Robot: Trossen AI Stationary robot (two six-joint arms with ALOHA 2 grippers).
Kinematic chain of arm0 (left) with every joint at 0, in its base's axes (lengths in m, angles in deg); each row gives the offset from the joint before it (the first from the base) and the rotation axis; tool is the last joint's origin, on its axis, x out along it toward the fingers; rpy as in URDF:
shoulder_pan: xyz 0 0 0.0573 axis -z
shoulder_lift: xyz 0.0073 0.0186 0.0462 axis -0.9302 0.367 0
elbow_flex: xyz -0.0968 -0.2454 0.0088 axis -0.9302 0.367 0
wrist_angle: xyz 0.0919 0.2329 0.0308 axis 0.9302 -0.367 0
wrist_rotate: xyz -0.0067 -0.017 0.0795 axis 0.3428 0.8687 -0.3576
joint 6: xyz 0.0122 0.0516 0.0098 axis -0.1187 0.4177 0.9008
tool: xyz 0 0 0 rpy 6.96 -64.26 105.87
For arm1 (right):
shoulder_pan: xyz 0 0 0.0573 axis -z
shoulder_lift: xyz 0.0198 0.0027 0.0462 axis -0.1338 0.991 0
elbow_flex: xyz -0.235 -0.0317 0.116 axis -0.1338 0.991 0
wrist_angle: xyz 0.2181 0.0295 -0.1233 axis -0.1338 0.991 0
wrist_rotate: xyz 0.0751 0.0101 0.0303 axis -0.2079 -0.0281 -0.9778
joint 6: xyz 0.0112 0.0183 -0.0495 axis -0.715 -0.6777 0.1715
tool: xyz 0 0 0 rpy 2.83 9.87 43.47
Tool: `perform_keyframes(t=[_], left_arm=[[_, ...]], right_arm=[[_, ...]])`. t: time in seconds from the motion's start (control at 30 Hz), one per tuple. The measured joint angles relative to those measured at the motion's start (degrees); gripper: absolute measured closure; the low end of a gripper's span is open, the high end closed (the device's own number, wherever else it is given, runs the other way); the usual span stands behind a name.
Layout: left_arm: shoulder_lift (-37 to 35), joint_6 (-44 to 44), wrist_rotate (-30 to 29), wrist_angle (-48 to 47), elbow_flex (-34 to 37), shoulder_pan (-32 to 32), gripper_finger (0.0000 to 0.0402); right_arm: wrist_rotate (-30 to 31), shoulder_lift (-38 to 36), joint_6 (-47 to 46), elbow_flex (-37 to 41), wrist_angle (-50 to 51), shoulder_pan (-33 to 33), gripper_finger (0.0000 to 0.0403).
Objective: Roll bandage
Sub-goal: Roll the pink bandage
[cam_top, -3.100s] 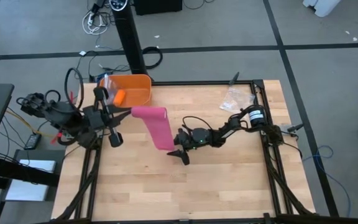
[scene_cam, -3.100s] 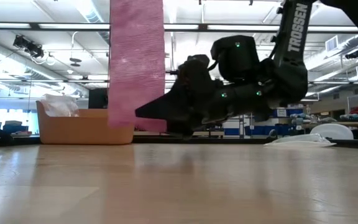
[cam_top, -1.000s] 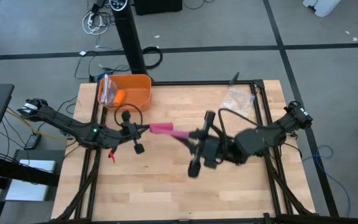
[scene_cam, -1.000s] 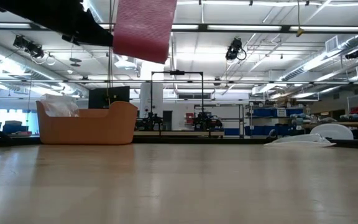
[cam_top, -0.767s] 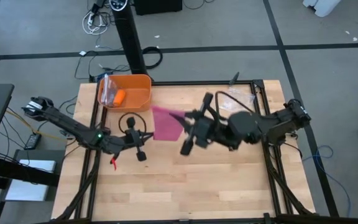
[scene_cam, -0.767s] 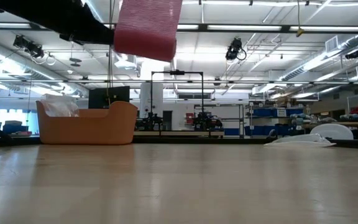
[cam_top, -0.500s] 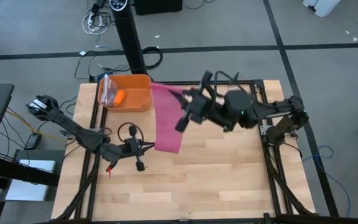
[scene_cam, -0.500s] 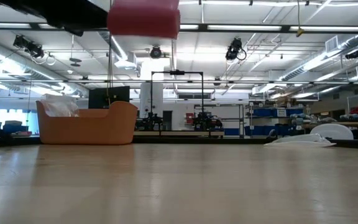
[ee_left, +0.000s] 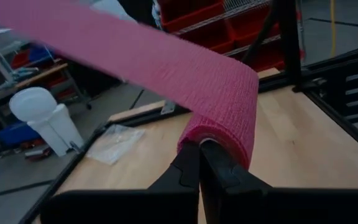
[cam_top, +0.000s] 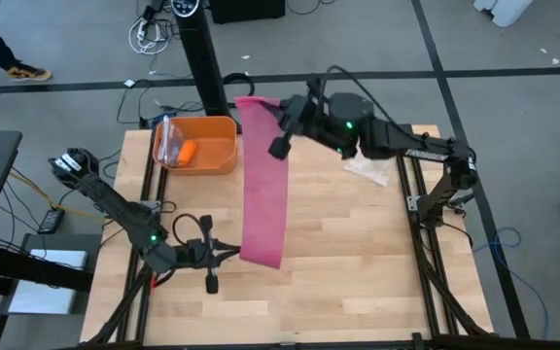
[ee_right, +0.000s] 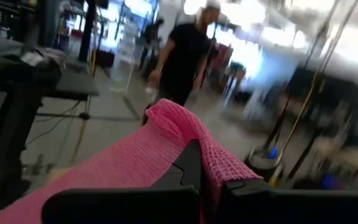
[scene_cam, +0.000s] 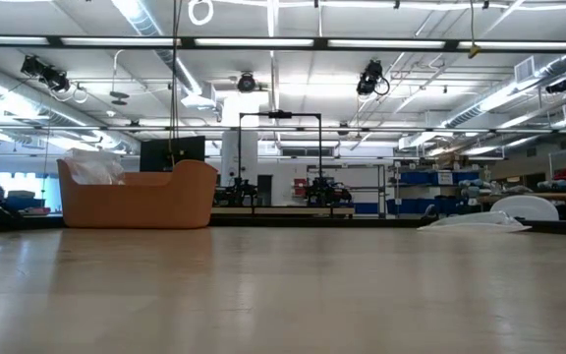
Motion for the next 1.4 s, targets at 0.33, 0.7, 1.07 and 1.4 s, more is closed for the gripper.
perform_keyframes(t=[0.33, 0.7, 1.07, 1.4], left_arm=[[1.82, -2.17, -2.08, -0.01, -2.16, 2.76, 0.0401], [1.82, -5.75, -3.09, 1.49, -2.16, 4.06, 0.0401], [1.8, -7.74, -3.09, 1.87, -2.16, 4.94, 0.0401], [1.8, -7.91, -1.6, 1.71, -2.16, 4.89, 0.0401]], right_arm=[[-4.2, 1.32, -20.79, 4.41, 14.17, 5.17, 0.0401], [-13.37, 1.41, -30.82, 14.55, 15.23, 6.74, 0.0355], [-24.28, 1.41, -31.64, 22.2, 15.85, 6.09, 0.0314], [-27.17, 1.33, -40.29, 21.83, 15.77, 3.65, 0.0234]])
